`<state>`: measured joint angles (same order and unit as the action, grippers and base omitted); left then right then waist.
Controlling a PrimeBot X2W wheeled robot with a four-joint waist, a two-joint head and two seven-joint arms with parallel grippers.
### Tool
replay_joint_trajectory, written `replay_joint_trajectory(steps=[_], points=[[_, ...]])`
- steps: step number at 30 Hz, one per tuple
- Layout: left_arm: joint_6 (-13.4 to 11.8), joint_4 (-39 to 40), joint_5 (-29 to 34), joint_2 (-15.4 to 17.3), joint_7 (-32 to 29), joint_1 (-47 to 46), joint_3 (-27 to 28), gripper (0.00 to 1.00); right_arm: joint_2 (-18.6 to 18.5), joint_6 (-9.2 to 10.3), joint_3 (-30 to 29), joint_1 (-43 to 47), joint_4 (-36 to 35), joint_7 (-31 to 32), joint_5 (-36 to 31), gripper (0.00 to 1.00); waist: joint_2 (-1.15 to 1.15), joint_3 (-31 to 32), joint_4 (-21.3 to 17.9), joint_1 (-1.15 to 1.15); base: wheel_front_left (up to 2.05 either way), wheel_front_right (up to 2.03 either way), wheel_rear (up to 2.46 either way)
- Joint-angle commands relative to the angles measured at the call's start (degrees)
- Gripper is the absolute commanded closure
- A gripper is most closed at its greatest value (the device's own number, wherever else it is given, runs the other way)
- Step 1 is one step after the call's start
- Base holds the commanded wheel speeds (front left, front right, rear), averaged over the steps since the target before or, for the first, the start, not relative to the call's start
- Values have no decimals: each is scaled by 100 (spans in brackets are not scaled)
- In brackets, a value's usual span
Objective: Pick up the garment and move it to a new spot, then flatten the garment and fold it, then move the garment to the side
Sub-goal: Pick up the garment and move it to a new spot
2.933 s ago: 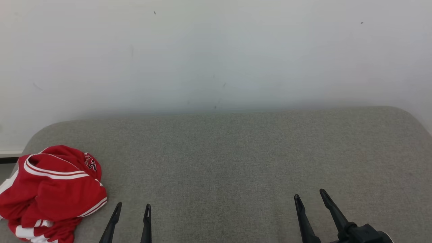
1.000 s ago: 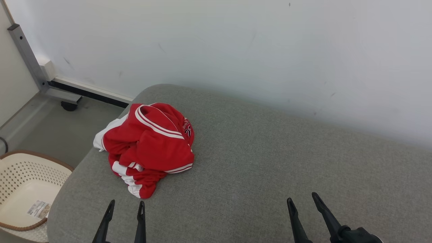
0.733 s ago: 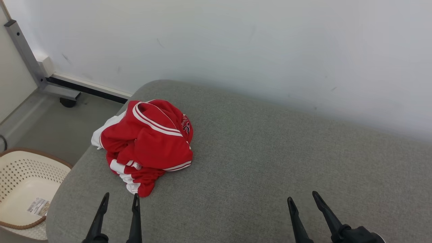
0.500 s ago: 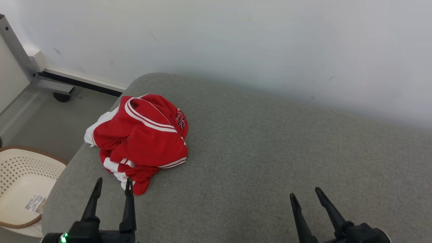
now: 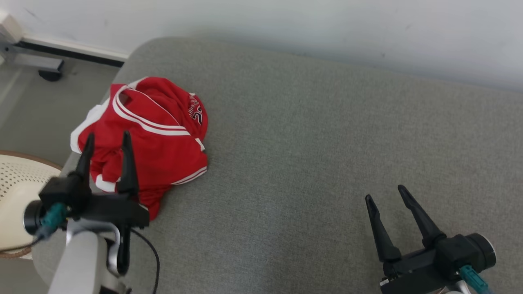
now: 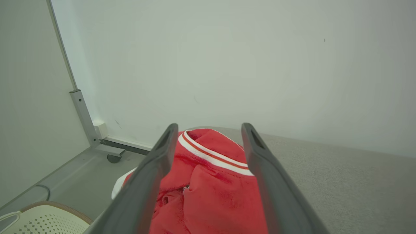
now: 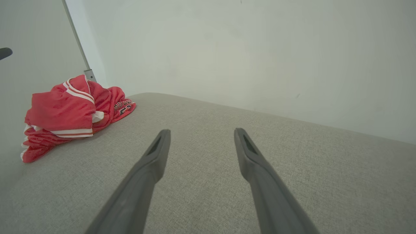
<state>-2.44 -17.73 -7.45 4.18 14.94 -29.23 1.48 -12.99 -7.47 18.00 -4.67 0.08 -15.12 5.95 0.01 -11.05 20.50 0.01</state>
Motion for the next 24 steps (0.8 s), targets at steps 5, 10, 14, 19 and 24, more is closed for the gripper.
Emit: replay_joint_trajectory(steps=[5, 10, 14, 19, 24], points=[[153, -989, -238, 85, 29, -816, 177, 0, -125, -4, 14, -206, -15, -4, -8, 0, -1, -653, -219, -1, 0, 0, 0], [181, -1969, -276, 188, -296, -1578, 139, 0, -178, -4, 39, -328, -10, -4, 5, 0, -1, -846, -290, -1, 0, 0, 0], [109, -2635, -257, 320, -678, -2113, 121, 0, -185, -4, 80, -403, 0, -4, 10, 0, -1, -971, -359, -1, 0, 0, 0], [95, -3321, -251, 481, -1205, -2617, 66, 0, -194, -4, 97, -477, 16, -4, 32, 0, -1, -1073, -436, -1, 0, 0, 0], [228, -3853, -383, 584, -1591, -2944, 82, 0, -188, -4, 109, -568, 15, -4, 42, 0, -1, -1172, -510, -1, 0, 0, 0]])
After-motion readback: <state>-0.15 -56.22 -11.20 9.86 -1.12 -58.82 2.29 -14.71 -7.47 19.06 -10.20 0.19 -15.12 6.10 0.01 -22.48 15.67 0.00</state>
